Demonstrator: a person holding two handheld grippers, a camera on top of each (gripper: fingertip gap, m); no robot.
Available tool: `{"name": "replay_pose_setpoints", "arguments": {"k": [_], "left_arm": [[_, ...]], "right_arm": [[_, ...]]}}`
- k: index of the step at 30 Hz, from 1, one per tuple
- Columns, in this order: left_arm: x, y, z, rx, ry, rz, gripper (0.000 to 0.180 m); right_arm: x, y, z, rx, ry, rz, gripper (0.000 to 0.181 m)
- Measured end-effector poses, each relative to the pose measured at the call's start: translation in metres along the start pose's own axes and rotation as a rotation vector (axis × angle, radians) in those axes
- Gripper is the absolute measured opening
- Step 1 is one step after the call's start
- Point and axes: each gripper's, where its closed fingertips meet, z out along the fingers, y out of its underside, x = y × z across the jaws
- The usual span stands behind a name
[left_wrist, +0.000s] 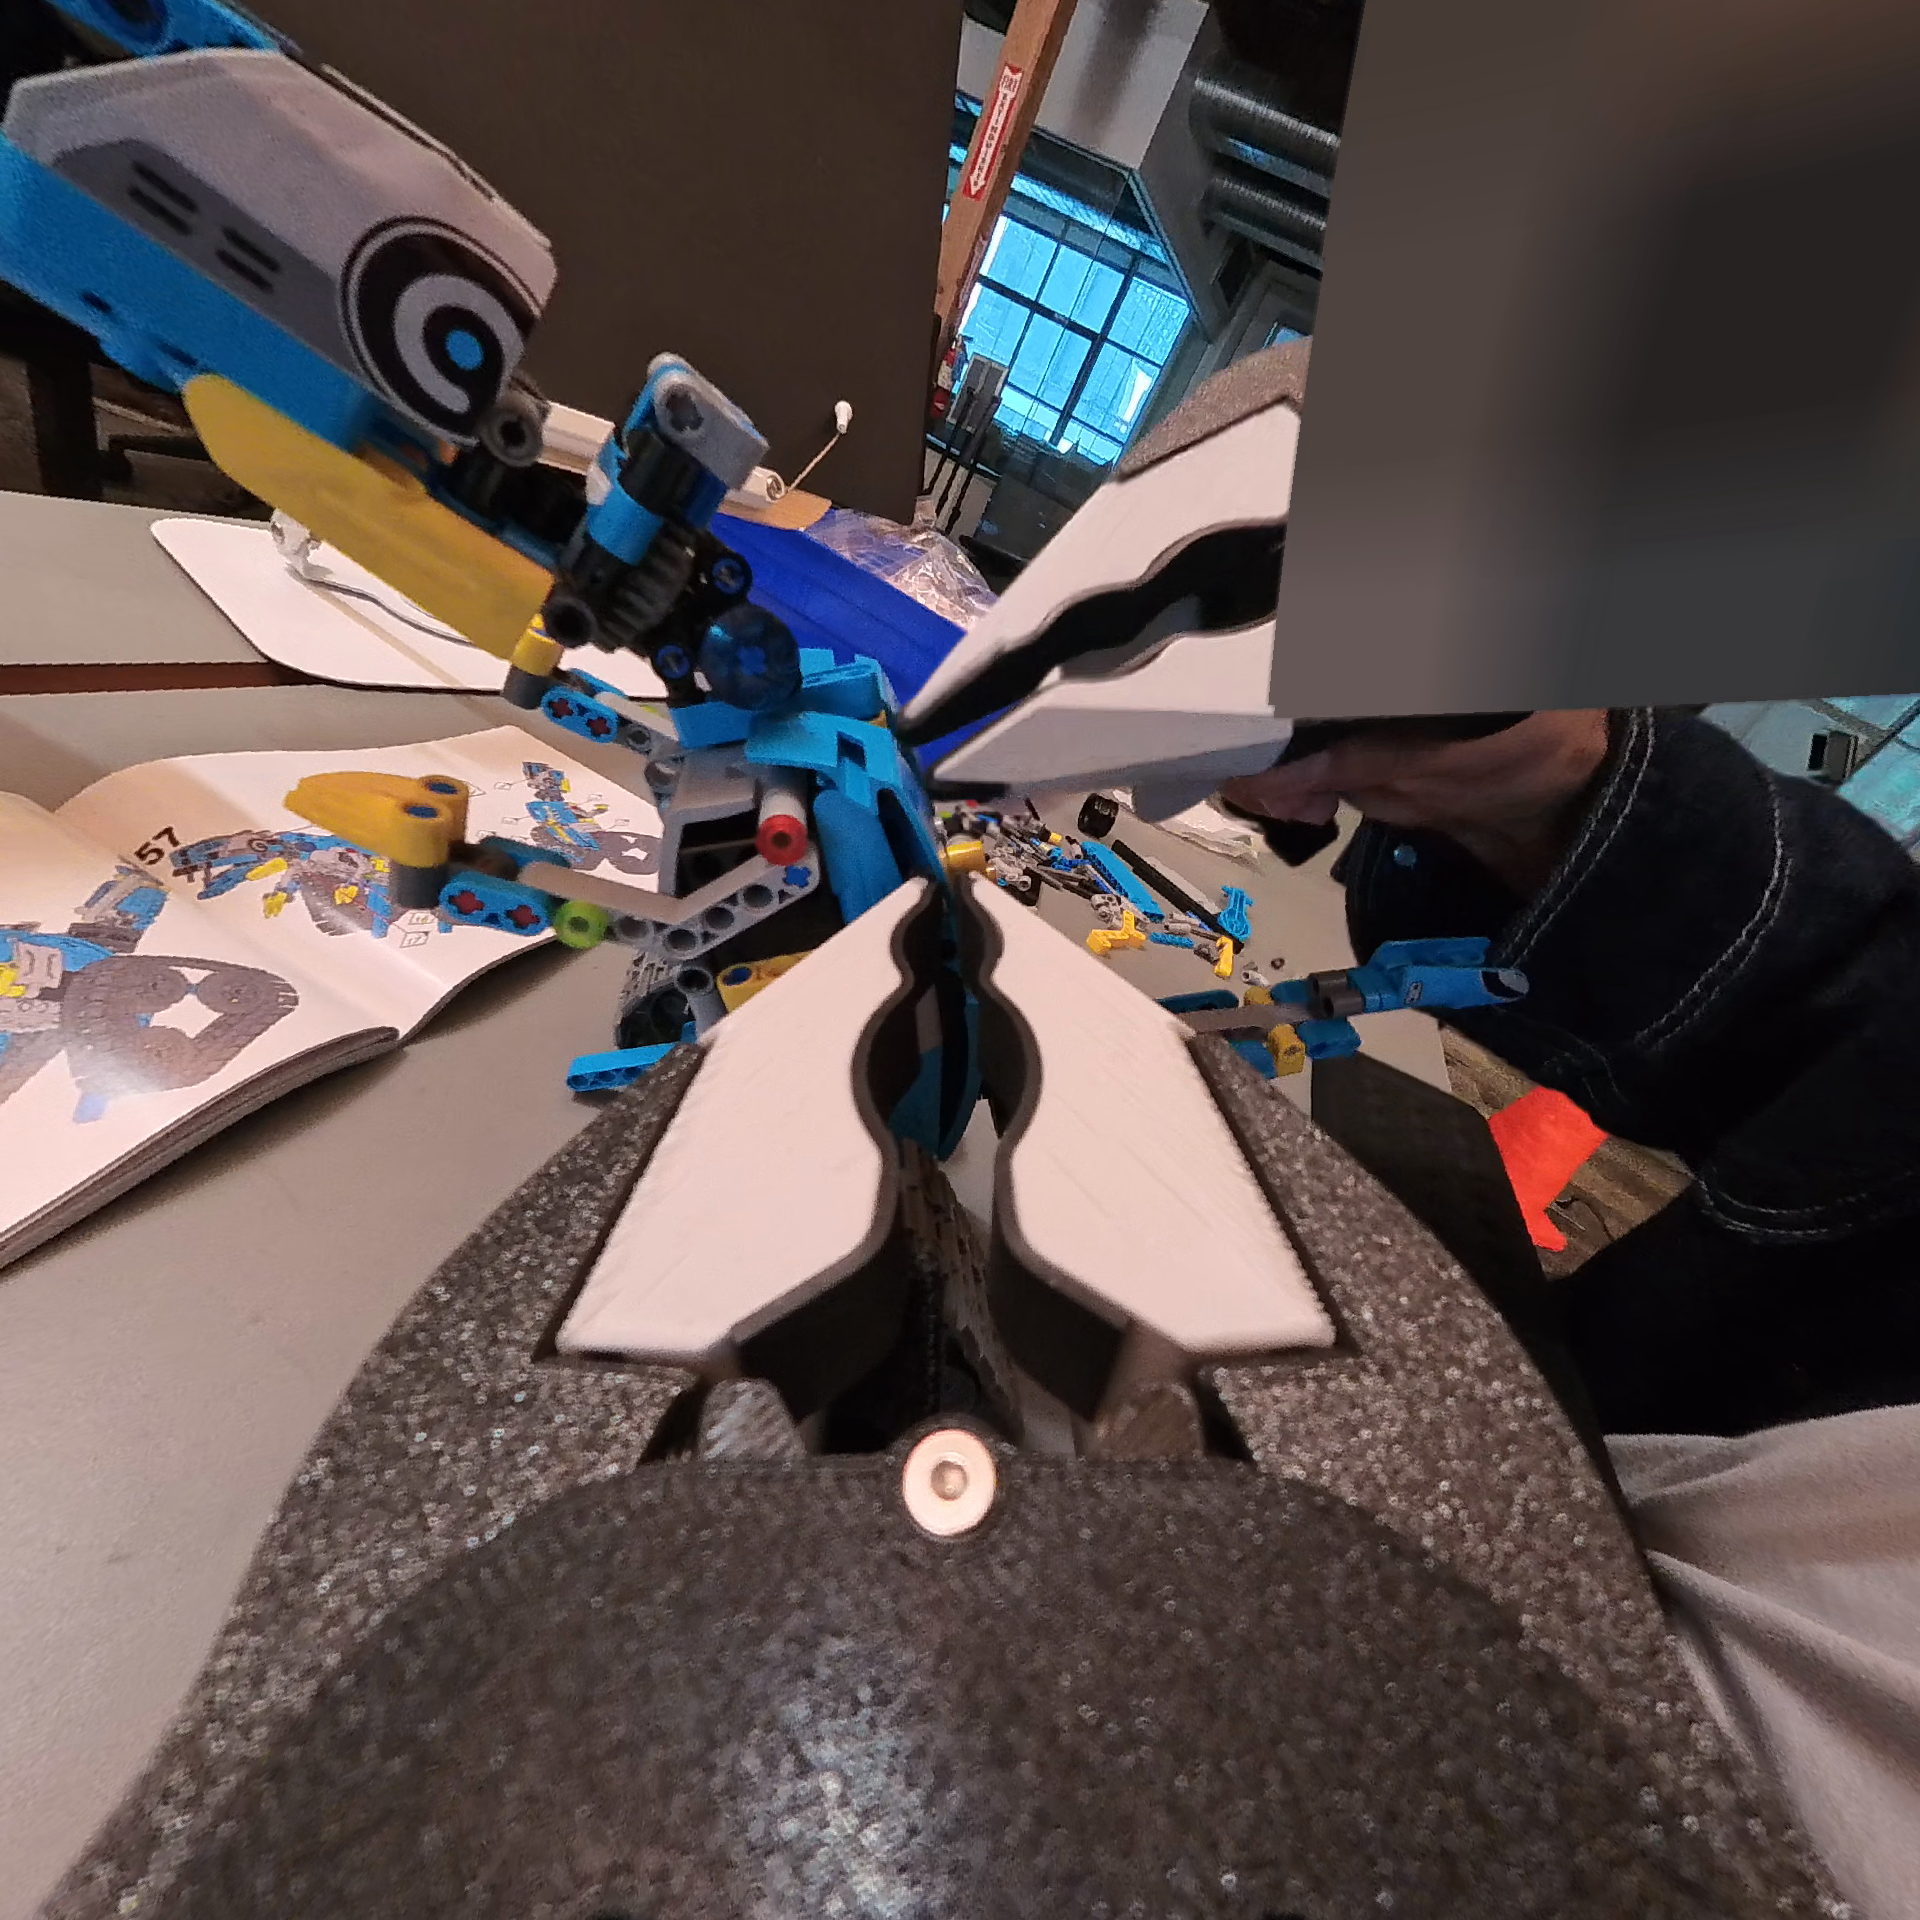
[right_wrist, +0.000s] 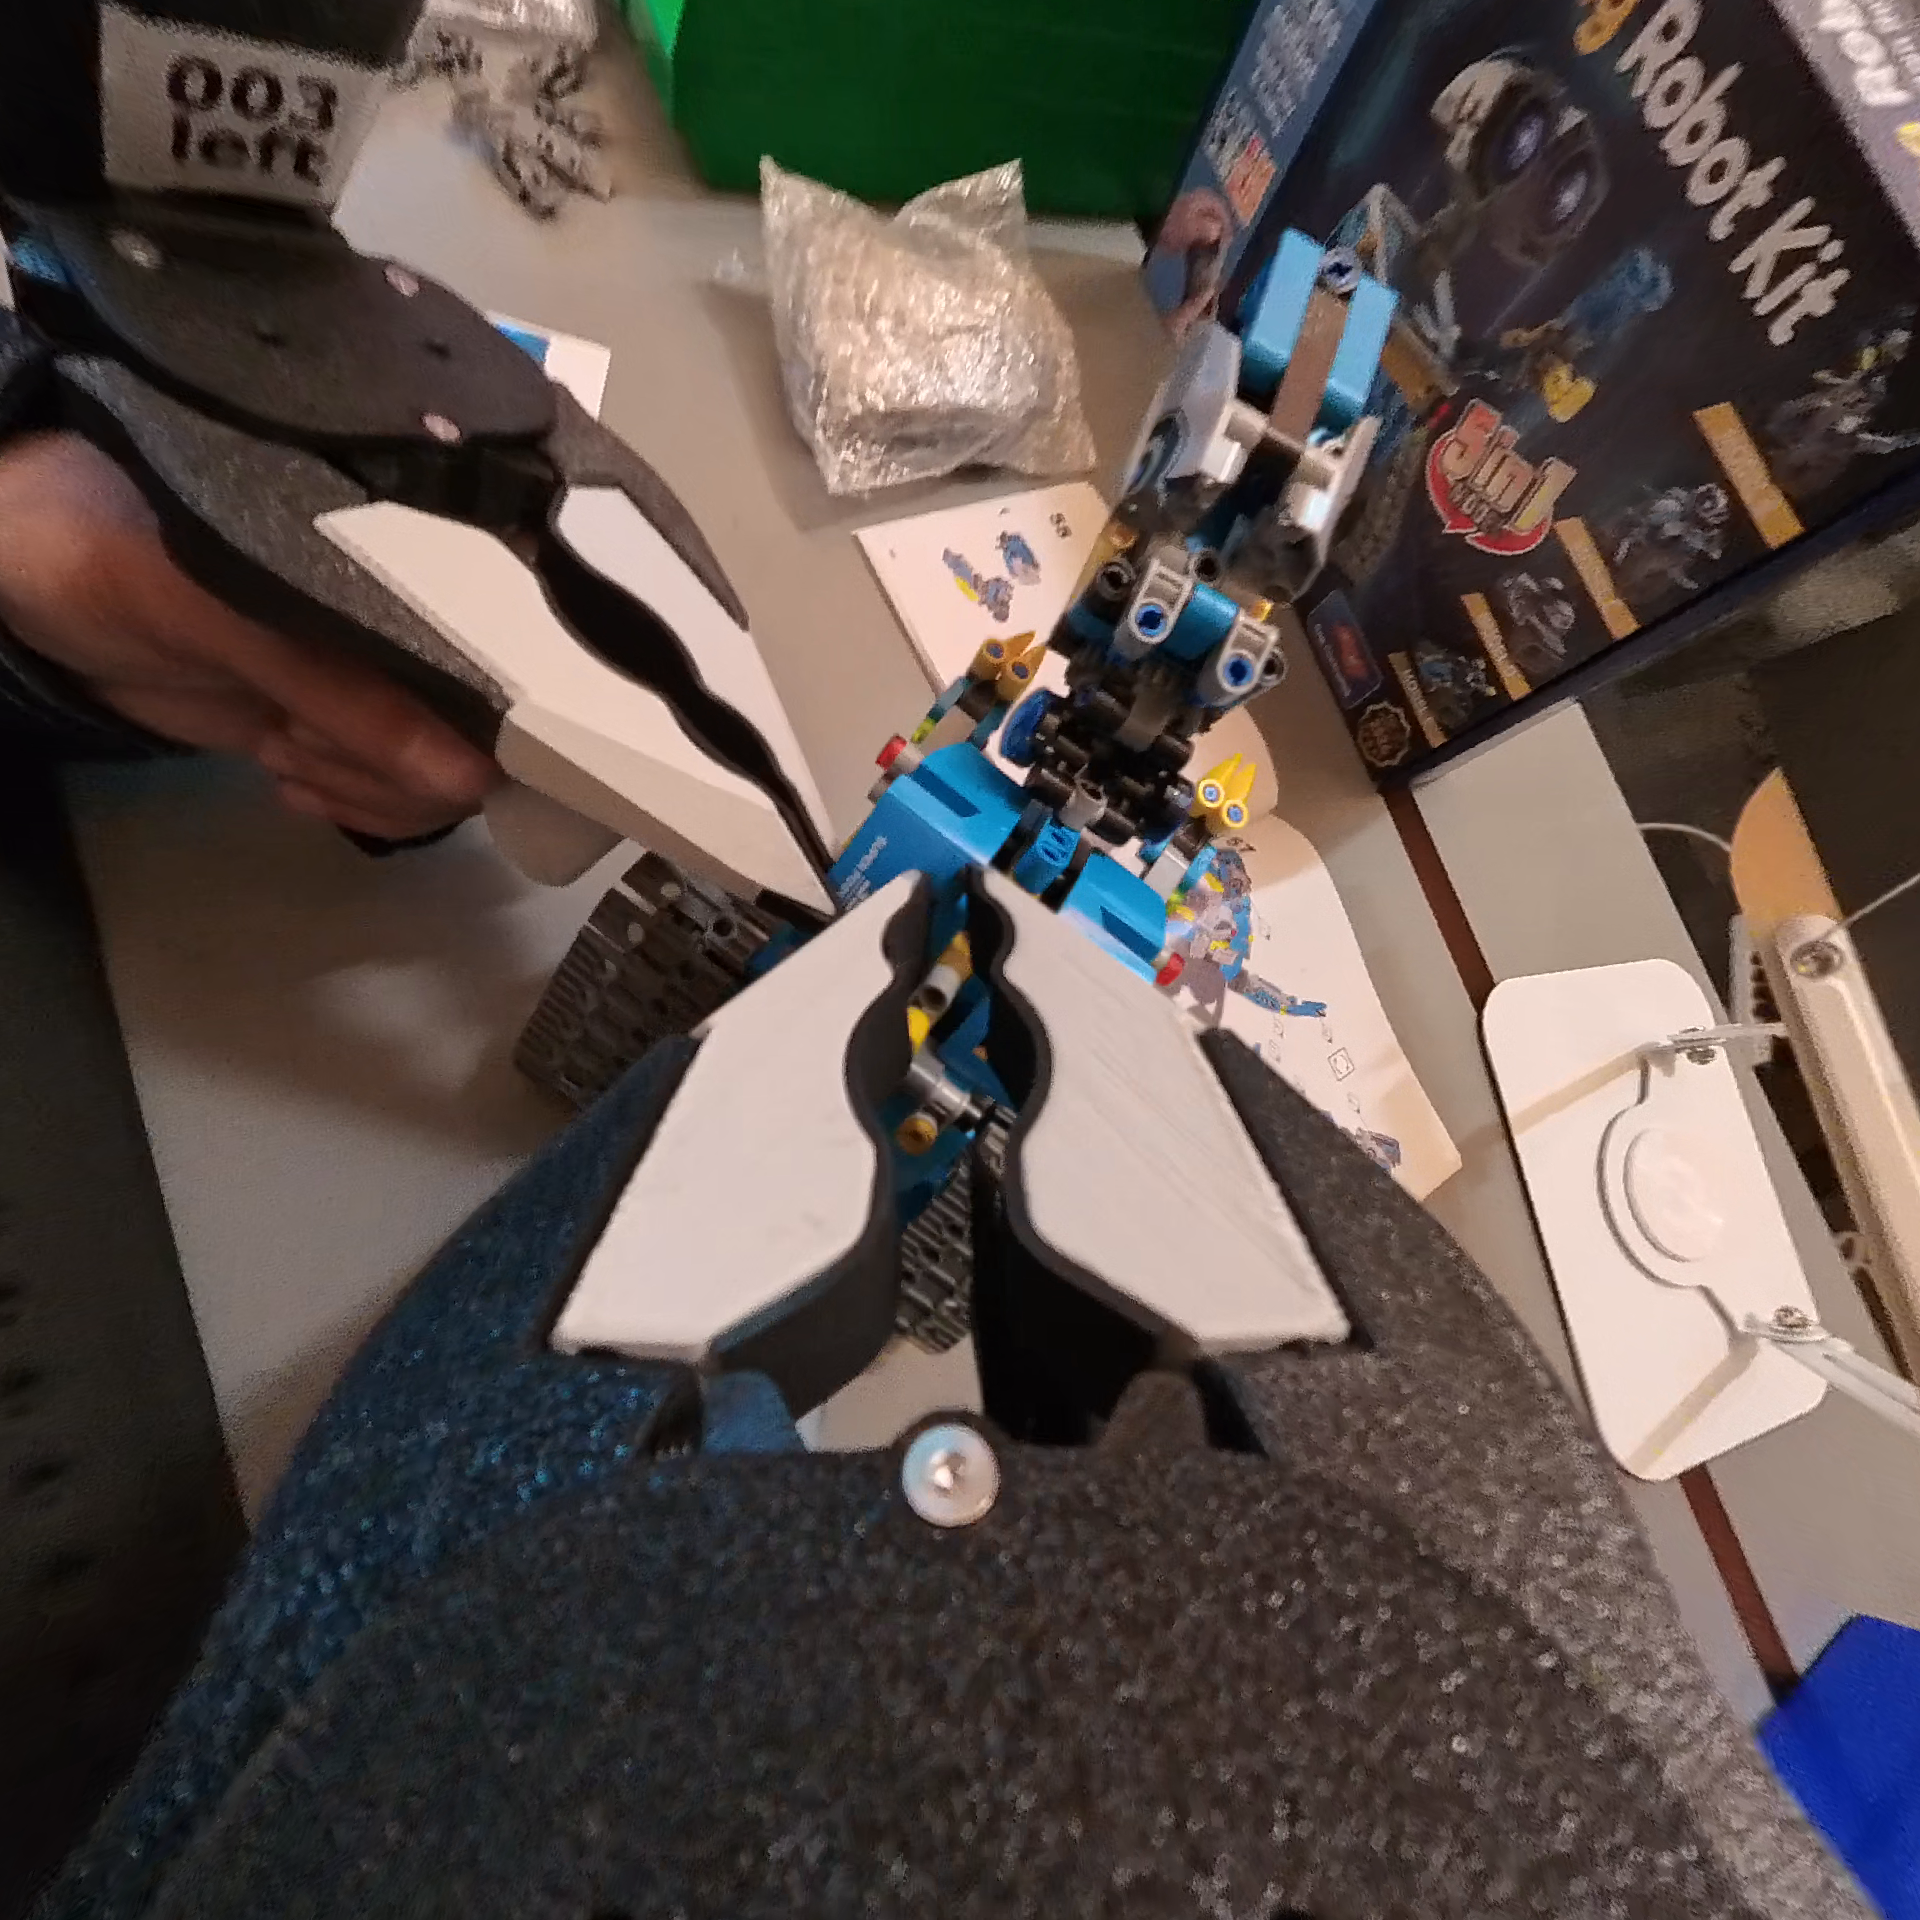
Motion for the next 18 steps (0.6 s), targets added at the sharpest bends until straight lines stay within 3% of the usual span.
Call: {"name": "replay_pose_setpoints", "arguments": {"k": [11,18], "left_arm": [[-0.0018,-0.0010,0.0009,0.006,-0.011,0.004,0.001],[-0.0065,-0.0021,0.0017,0.005,-0.038,0.015,0.001]], "right_arm": [[0.0032,0.0005,0.0034,-0.214,-0.016,-0.140,0.003],[0.0050,-0.0018,0.0086,-0.213,-0.002,-0.122,0.000]]}}
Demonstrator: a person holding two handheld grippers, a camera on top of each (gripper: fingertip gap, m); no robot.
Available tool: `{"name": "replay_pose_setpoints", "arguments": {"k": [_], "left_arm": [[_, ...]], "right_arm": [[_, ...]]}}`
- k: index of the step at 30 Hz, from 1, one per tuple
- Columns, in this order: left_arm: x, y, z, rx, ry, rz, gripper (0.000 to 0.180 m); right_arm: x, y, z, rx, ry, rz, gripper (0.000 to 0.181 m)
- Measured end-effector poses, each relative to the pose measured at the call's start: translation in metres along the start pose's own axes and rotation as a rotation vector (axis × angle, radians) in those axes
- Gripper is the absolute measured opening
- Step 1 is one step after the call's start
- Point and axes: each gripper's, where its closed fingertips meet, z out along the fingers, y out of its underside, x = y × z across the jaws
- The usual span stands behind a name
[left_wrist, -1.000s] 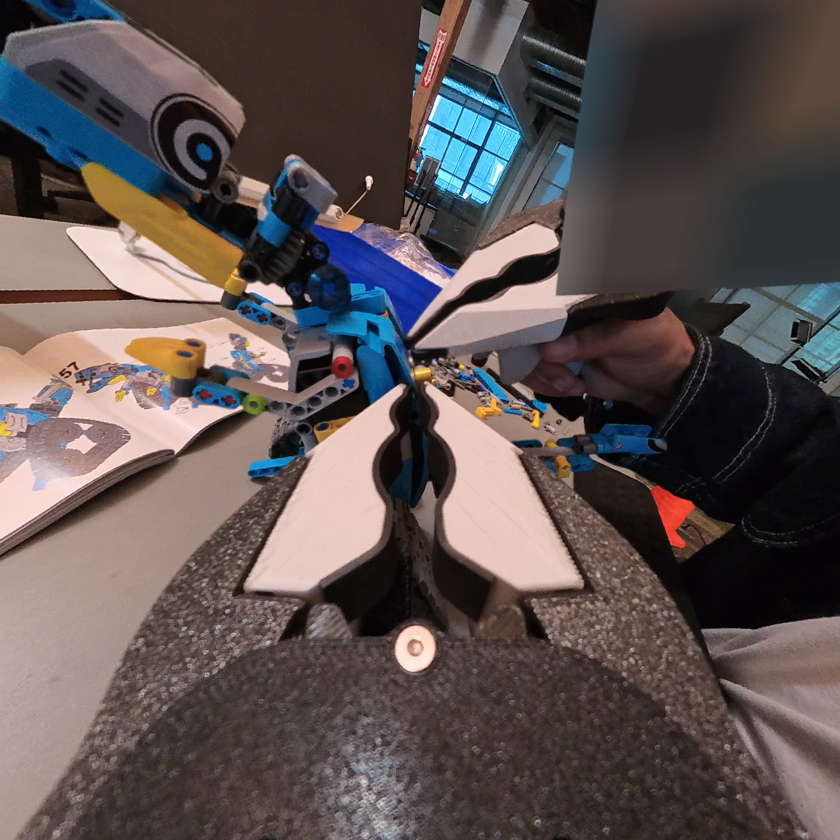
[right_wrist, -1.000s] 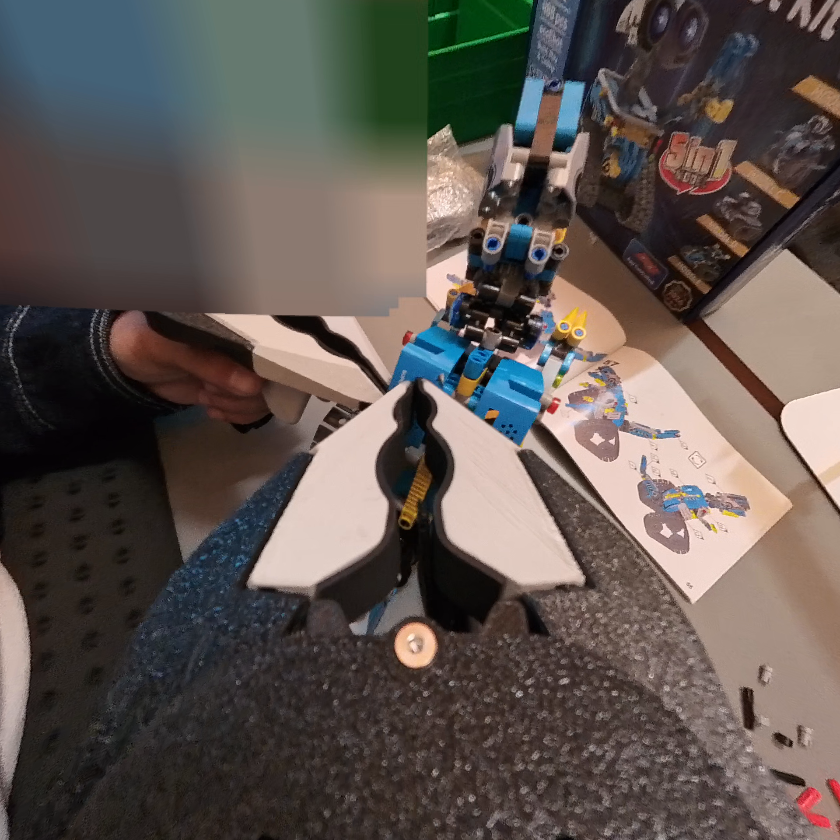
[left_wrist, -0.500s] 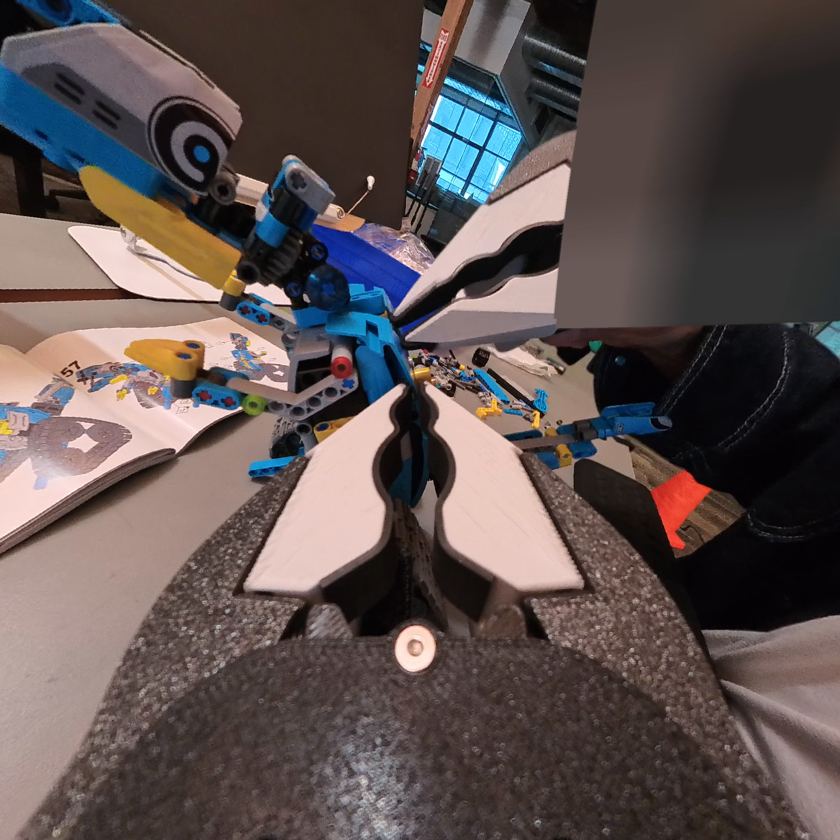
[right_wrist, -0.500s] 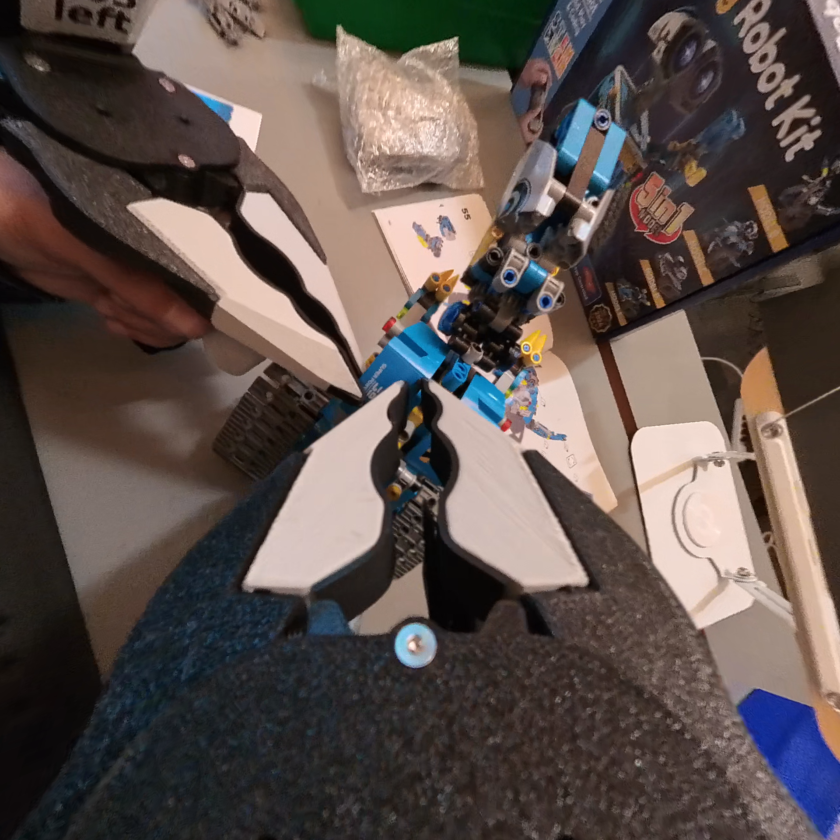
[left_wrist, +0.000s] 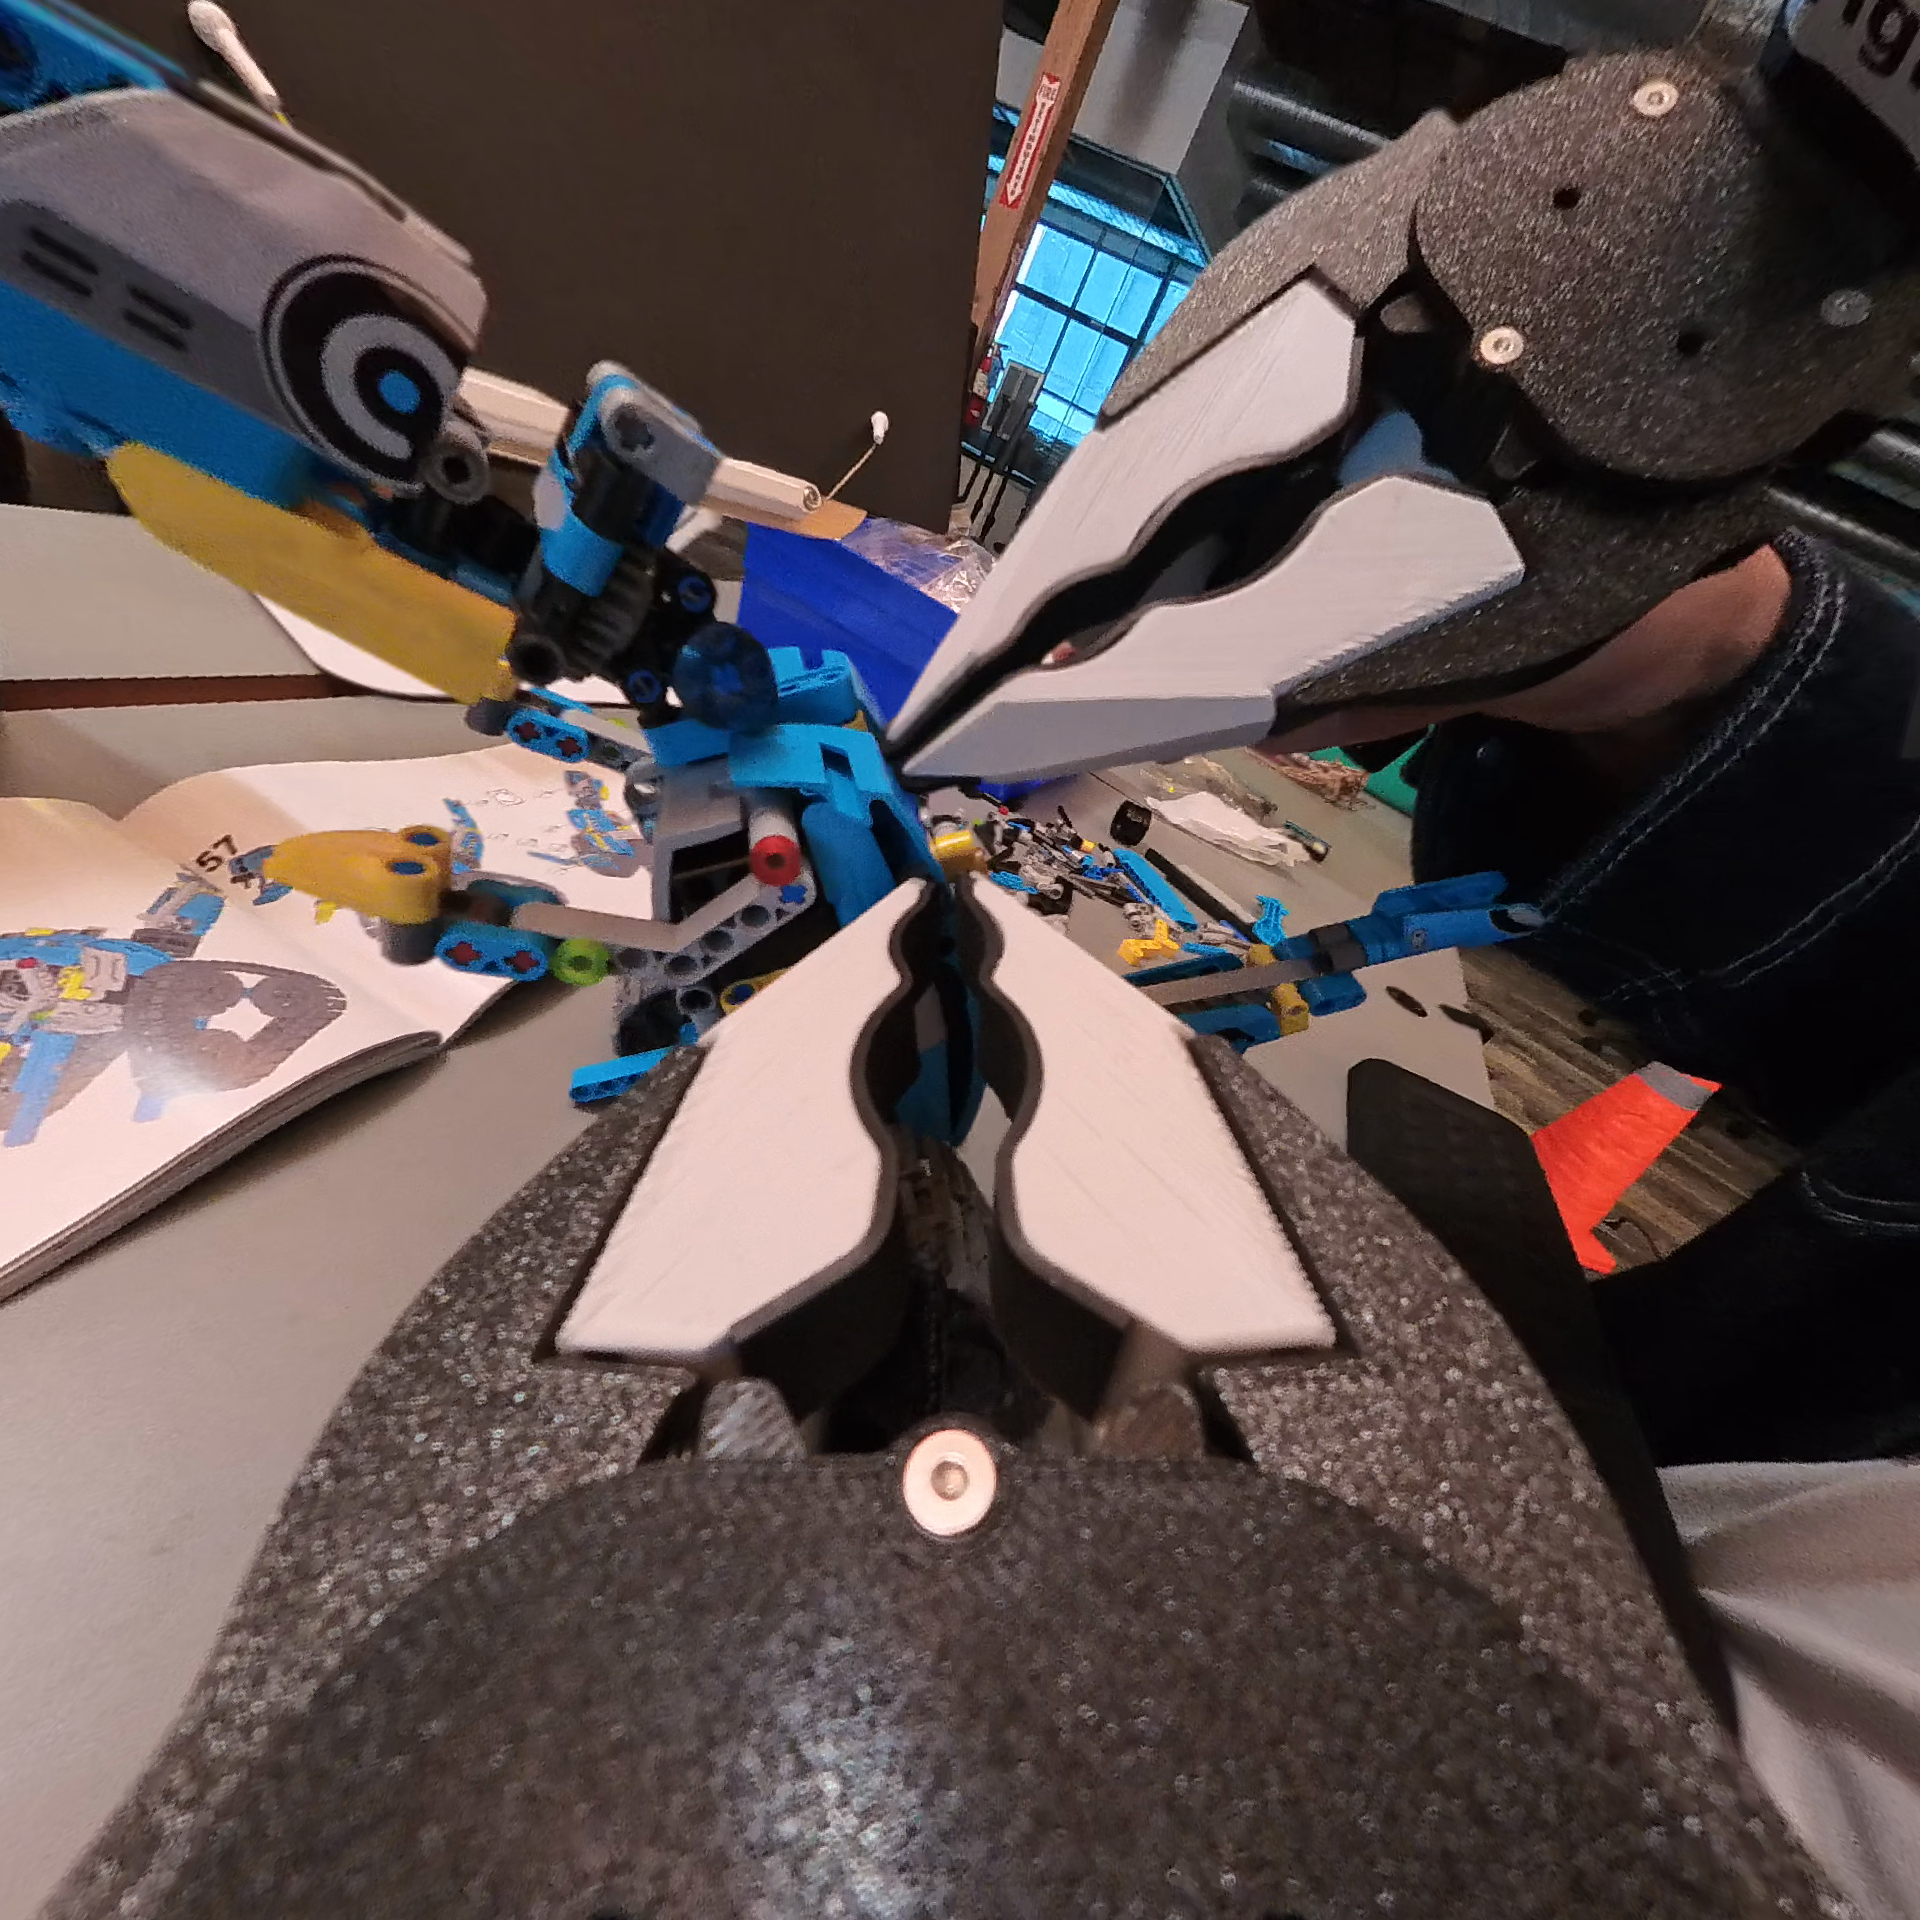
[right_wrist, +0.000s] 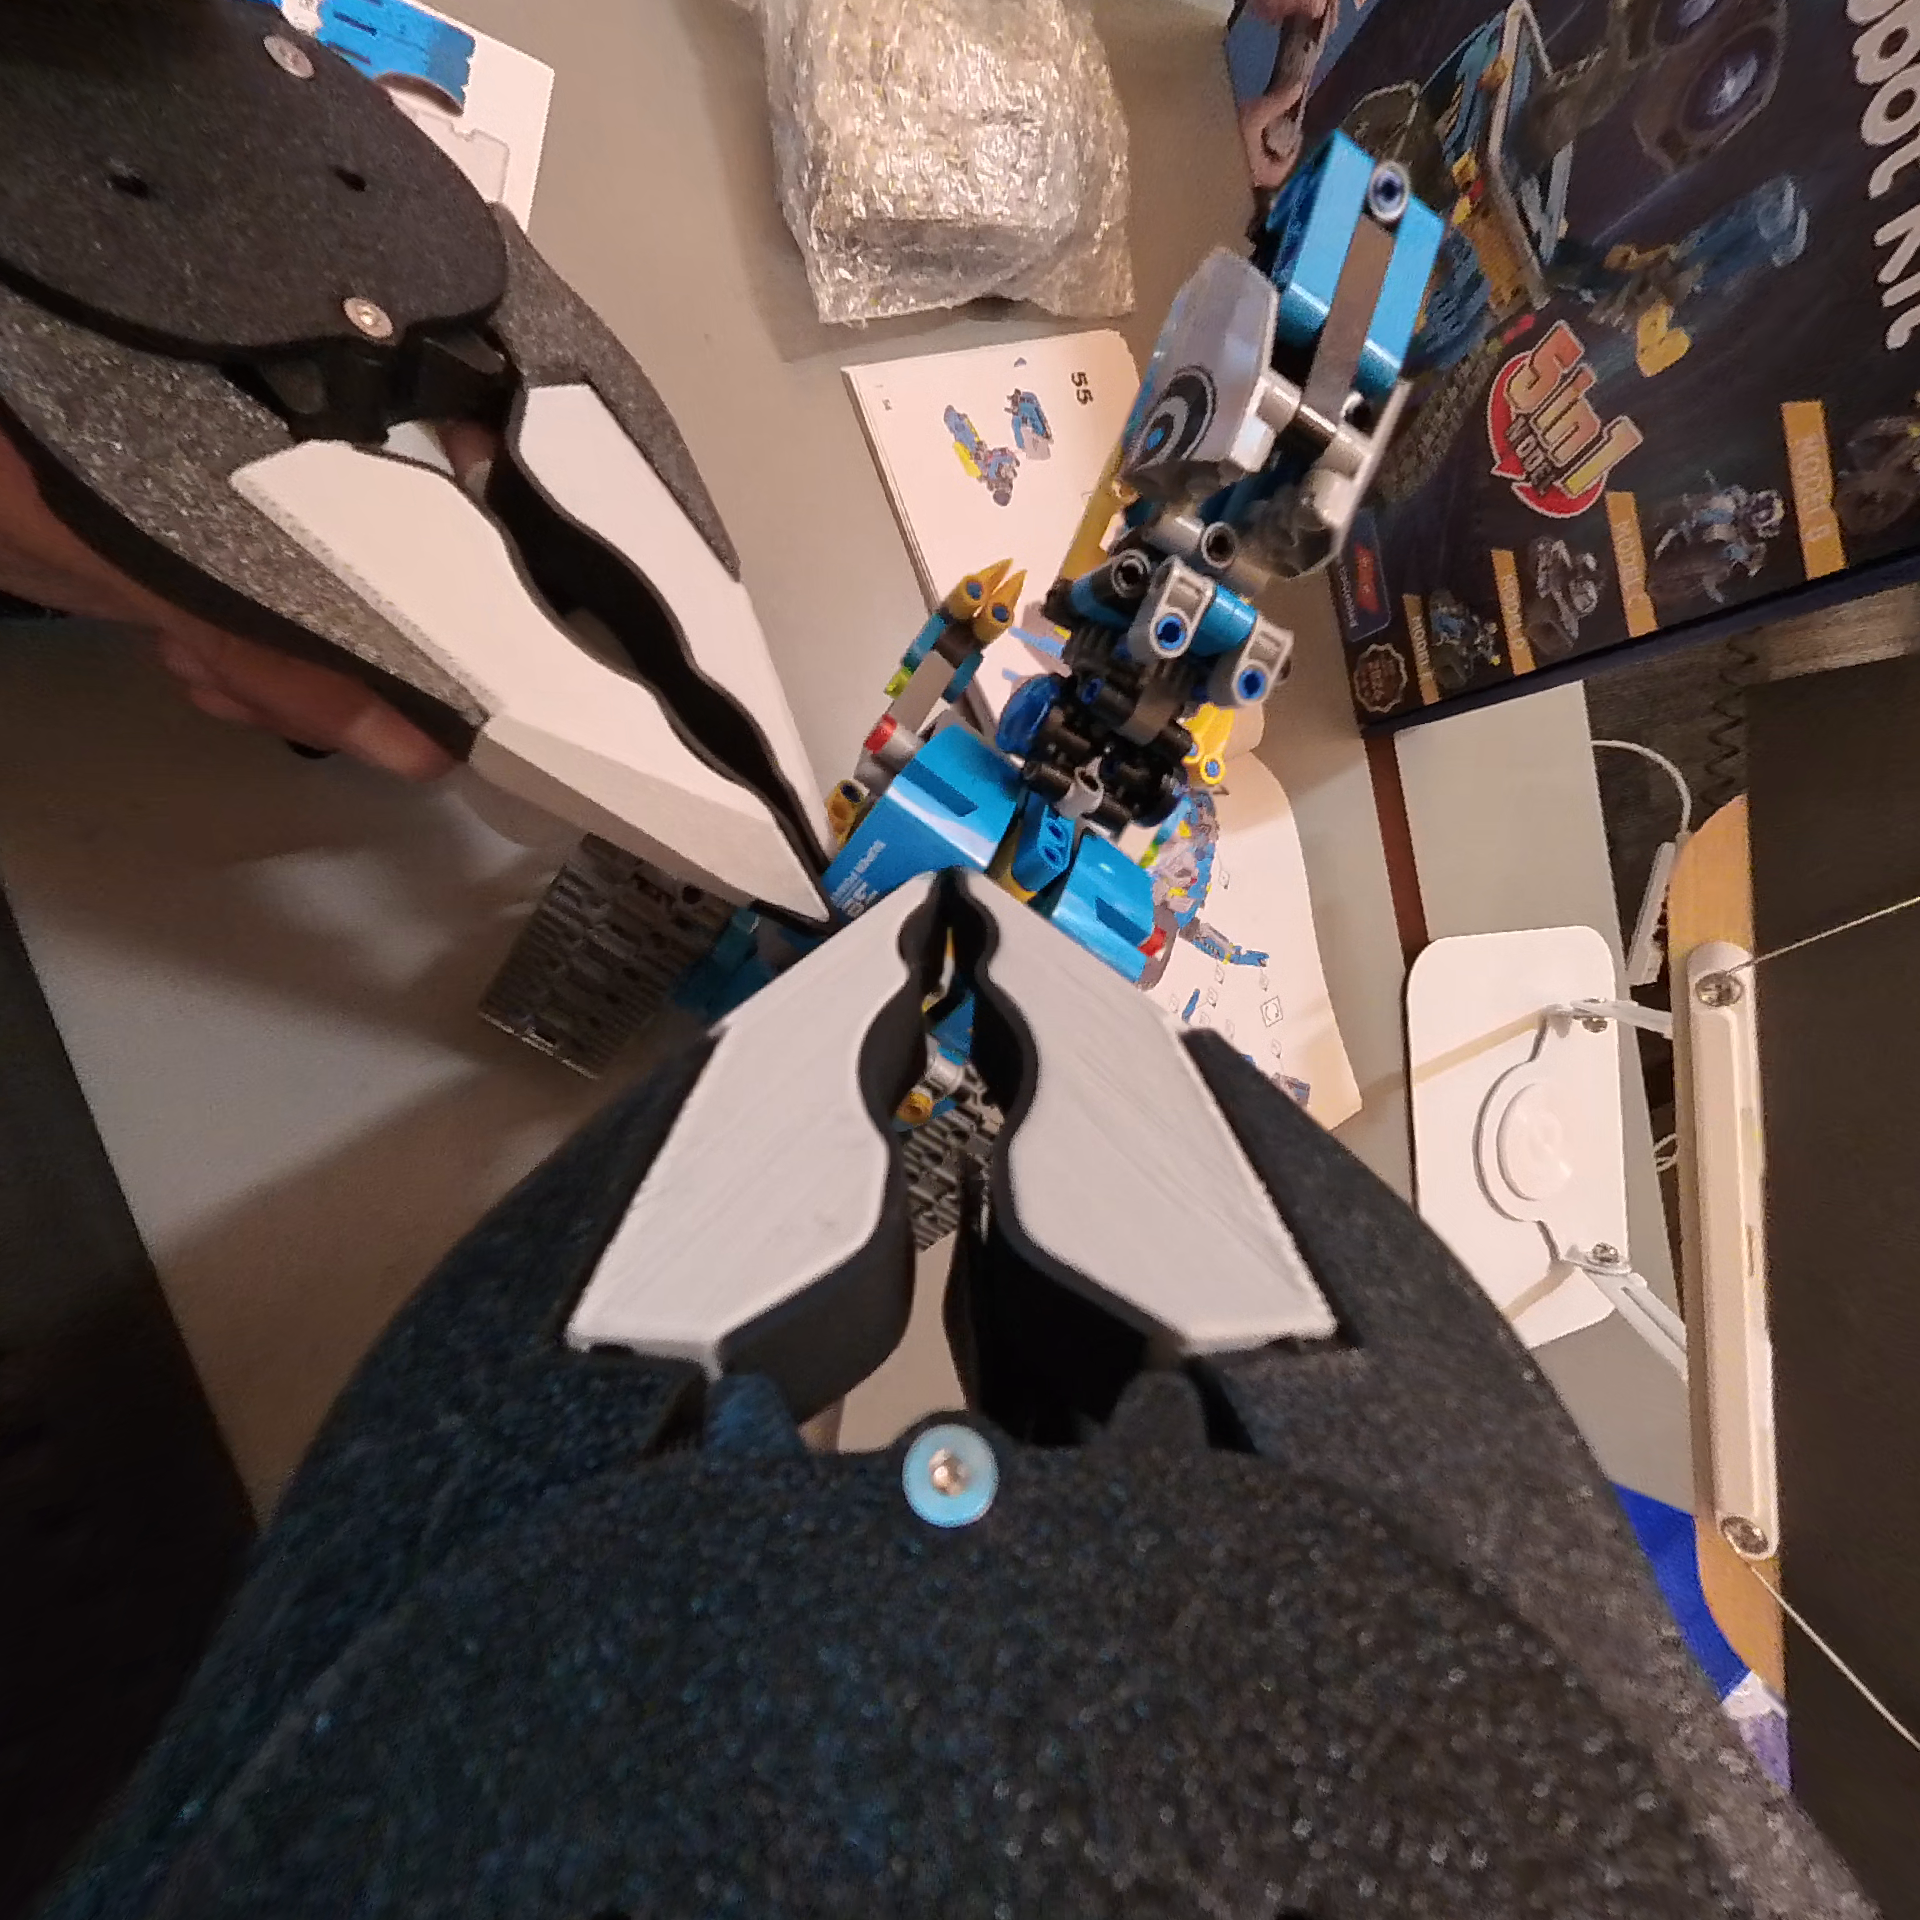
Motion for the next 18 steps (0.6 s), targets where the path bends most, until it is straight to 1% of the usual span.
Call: {"name": "replay_pose_setpoints", "arguments": {"k": [5,8,10,13,15,16,18], "left_arm": [[0.001,0.000,0.000,0.001,0.010,-0.010,0.001],[0.003,0.001,0.001,-0.003,0.023,-0.008,0.001],[0.003,0.001,0.001,-0.006,0.013,0.002,0.001],[0.006,0.002,0.002,-0.009,-0.001,0.017,0.001],[0.012,0.004,0.004,-0.015,-0.004,0.028,0.001],[0.016,0.006,0.006,-0.022,-0.001,0.045,0.001],[0.026,0.011,0.009,-0.036,0.003,0.096,0.001]], "right_arm": [[0.000,0.001,-0.001,0.045,0.001,0.009,0.000],[0.000,0.005,-0.008,0.080,-0.025,0.094,0.000],[0.006,0.007,-0.023,0.133,-0.019,0.179,0.000],[0.007,0.013,-0.049,0.231,-0.098,0.412,0.000],[0.010,0.013,-0.069,0.347,-0.144,0.586,0.000],[0.012,0.012,-0.080,0.419,-0.177,0.691,0.002],[0.012,0.016,-0.092,0.486,-0.245,0.889,0.016]]}}
